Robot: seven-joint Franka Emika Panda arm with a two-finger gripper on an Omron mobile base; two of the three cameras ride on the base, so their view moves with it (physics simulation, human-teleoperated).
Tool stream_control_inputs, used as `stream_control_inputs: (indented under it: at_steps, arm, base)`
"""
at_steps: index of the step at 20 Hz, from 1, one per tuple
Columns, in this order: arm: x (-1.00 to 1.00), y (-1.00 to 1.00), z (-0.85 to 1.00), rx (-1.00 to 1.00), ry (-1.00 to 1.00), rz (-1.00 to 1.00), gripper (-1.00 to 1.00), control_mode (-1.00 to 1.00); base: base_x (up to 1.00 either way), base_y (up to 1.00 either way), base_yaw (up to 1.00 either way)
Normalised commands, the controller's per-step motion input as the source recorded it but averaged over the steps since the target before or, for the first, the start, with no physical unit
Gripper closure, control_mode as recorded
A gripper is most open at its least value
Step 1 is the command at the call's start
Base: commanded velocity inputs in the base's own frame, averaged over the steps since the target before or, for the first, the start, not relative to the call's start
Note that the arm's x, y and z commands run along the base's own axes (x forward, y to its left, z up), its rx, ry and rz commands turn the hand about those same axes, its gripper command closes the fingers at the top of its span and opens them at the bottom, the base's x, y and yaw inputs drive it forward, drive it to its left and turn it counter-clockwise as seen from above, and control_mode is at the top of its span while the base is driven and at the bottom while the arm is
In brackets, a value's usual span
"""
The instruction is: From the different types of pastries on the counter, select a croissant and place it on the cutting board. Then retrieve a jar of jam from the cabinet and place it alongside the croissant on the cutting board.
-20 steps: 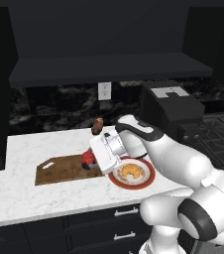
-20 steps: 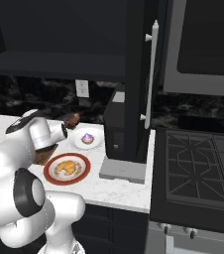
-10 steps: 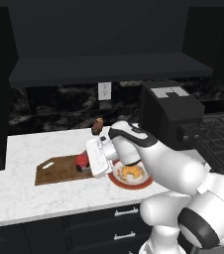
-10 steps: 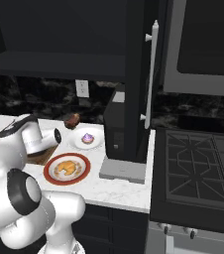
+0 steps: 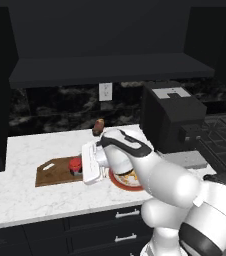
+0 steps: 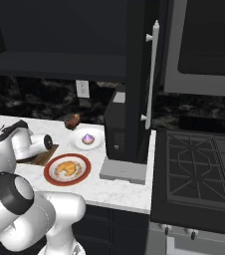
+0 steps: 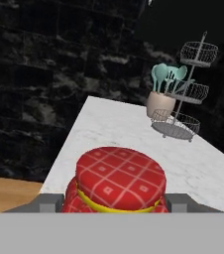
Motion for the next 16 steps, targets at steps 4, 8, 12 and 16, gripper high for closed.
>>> stream_control_inputs:
  at_steps: [4, 8, 12, 16]
  arm:
    - [0.33, 0.2, -0.01, 0.0, 0.0, -0.05, 1.0, -1.0]
    - [0.41, 0.1, -0.05, 0.0, 0.0, -0.02, 1.0, -1.0]
    - [0.3, 0.0, -0.19, 0.0, 0.0, 0.0, 1.0, -1.0]
    - [0.21, 0.0, -0.32, 0.0, 0.0, 0.0, 1.0, -1.0]
  base:
    - [0.0, 0.0, 0.0]
    - [0.0, 0.0, 0.0]
    - [0.0, 0.0, 0.0]
    - [0.0, 0.0, 0.0]
